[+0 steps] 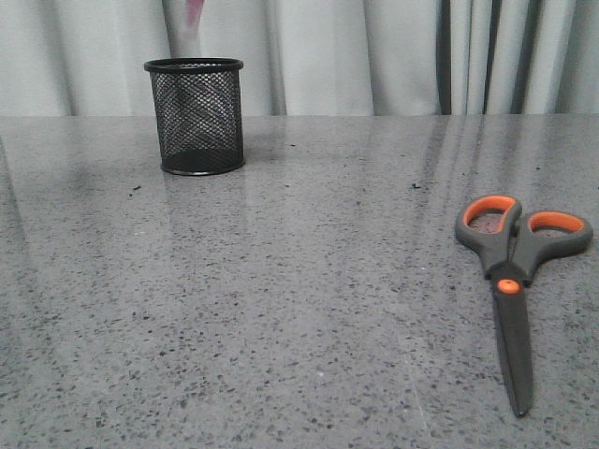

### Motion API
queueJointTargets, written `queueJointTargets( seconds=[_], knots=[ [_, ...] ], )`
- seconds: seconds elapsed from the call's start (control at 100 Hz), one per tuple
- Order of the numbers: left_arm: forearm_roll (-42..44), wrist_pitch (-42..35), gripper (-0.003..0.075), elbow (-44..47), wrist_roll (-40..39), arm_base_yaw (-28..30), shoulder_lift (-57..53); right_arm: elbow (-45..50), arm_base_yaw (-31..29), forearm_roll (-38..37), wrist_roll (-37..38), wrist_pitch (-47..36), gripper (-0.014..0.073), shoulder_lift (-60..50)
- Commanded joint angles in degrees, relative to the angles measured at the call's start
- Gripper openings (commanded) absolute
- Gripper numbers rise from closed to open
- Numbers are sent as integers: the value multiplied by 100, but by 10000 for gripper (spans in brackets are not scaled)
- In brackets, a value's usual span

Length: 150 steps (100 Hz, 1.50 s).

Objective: Put pen and scissors into bin
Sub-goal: 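Carry the marker upright over the mesh cup and drop it in, then lower the right gripper onto the scissors' orange handles and grasp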

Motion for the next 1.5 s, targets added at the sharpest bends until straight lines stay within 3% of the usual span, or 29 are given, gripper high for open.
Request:
queueJointTargets(
  seconds=[0.0, 0.19, 0.27, 0.34, 0.46, 0.56, 0.84, 0.98, 1.15, 1.31, 1.49],
  knots=[
    [-388, 93, -19, -174, 321, -50, -112, -211, -35, 10, -63, -406, 465, 84],
    [-388, 237, -17, -104, 538, -50, 102, -211, -35, 10, -63, -406, 465, 84],
    [-365, 236, 18, -37, 699, -50, 102, -211, -35, 10, -63, -406, 465, 84],
    [-279, 239, 112, -12, 714, -50, 102, -211, -35, 10, -63, -417, 465, 84],
    [-231, 250, 362, -12, 714, -39, 74, -211, -35, 10, -63, -509, 465, 84],
    [-231, 250, 470, -12, 714, -39, -103, -298, -35, 10, -114, -463, 465, 84],
    [-241, 707, 396, -12, 714, -51, -1631, -2291, -35, 335, -1382, 572, 463, 767],
    [-241, 988, 388, -12, 704, -51, -2464, -3543, -35, 1547, -2161, 1995, 462, 1989],
    [-229, 1000, 388, -12, 614, -51, -3261, -4197, 189, 1855, -2312, 3254, 412, 3235],
    [-190, 1000, 388, 0, 469, -51, -3723, -4270, 1026, 1546, -2061, 3516, 406, 4094],
    [43, 1000, 388, 73, 100, -51, -4046, -4270, 2158, -412, -615, 3932, 406, 4829]
  ],
)
